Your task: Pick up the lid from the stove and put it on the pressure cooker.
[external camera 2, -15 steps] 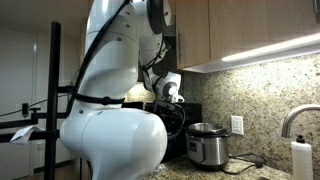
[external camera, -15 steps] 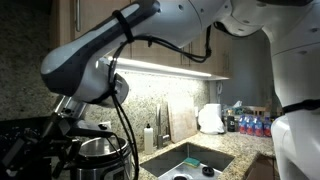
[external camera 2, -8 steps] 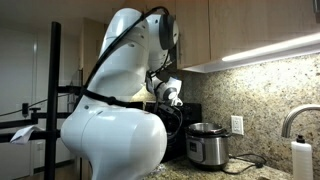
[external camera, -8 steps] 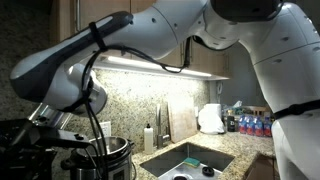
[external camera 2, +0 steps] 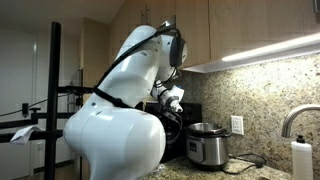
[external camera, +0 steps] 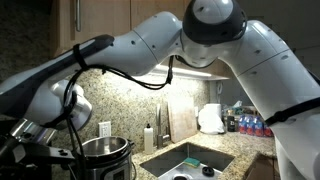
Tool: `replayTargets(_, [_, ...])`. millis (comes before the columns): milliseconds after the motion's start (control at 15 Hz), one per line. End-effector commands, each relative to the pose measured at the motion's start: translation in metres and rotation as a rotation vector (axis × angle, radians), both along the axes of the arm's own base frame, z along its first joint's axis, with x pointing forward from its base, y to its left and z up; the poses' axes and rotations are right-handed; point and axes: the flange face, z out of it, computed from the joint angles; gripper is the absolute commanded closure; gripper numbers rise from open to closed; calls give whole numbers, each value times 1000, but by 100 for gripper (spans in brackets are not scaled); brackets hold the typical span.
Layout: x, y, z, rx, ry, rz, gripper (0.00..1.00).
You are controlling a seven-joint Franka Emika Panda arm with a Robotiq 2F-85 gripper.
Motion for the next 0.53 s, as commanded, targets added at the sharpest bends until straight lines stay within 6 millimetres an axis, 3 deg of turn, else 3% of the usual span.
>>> replayTargets(0, [12,11,-11,53,8,63,0])
replayTargets(467, [9,37,-20,65,69,147,0])
